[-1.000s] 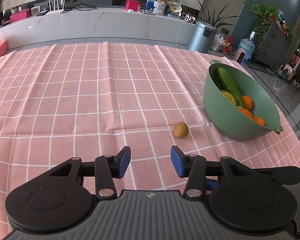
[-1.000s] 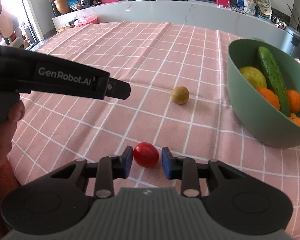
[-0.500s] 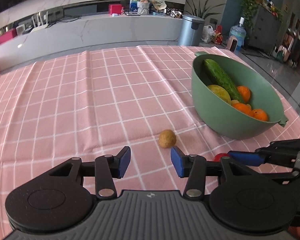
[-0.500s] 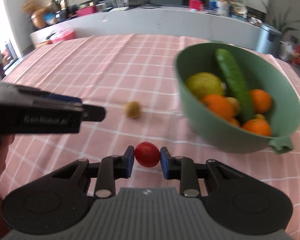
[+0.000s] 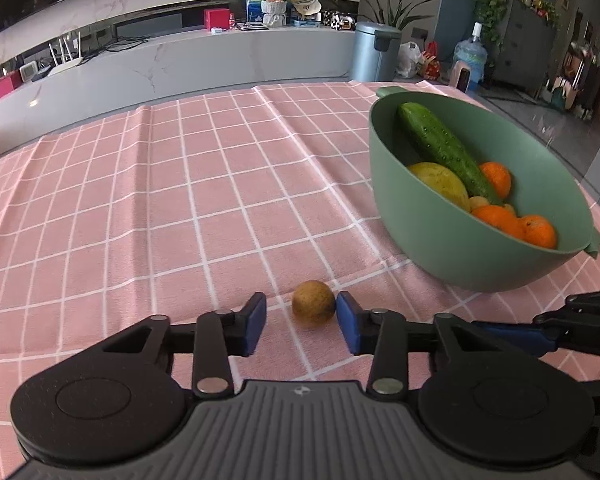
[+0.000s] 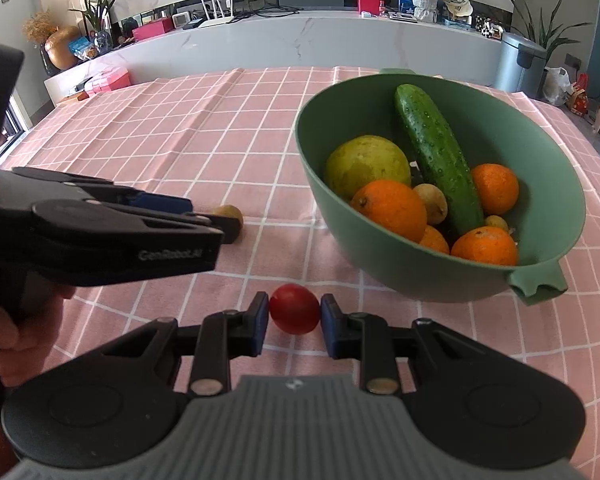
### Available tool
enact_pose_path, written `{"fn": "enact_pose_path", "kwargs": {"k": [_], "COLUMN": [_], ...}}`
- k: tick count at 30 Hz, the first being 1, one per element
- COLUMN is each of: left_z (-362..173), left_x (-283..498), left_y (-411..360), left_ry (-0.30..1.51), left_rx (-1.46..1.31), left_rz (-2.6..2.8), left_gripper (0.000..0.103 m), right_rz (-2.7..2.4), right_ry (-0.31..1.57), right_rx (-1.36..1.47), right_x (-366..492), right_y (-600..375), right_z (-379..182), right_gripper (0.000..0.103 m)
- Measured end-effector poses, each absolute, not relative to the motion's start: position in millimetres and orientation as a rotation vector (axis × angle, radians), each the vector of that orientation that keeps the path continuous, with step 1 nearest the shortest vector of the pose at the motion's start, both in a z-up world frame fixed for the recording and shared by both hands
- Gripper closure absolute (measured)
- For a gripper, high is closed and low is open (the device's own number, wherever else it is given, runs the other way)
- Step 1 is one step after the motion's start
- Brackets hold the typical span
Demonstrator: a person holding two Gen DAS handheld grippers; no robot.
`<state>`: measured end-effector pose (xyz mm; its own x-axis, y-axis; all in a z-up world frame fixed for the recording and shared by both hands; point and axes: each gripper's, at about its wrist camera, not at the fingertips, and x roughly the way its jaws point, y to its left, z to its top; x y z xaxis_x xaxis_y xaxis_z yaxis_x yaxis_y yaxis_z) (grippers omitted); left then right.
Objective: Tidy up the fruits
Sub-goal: 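Carry the kiwi over the colander with the left tool while the right tool carries the tomato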
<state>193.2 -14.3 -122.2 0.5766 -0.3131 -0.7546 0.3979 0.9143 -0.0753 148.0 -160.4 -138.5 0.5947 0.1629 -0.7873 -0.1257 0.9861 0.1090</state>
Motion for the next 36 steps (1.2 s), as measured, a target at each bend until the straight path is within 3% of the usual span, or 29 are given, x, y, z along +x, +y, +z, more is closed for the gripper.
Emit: {"fn": "enact_pose_path", "kwargs": {"k": [4,18,36], "left_z": [-122,-98,-24], "left_x": [191,167,138], "left_y": [-15,4,-27], "left_ry": [0.86,0.816,0.702], "left_rx": [0.111,0.007,-0.01], "left_rz": [-0.438,-0.445,-0.555], "left_gripper": [0.077,0.078,0.078], "right_rz": [0.173,0.186,0.231], "right_ry": [0.922,0.888,0.717], "right_rx": [0.045,0.046,-0.029], "right_x": [148,140,110], "right_y": [-159,-163,-199], "right_z": [-139,-123,-44], "right_gripper": [0.079,0.079,0.079]}}
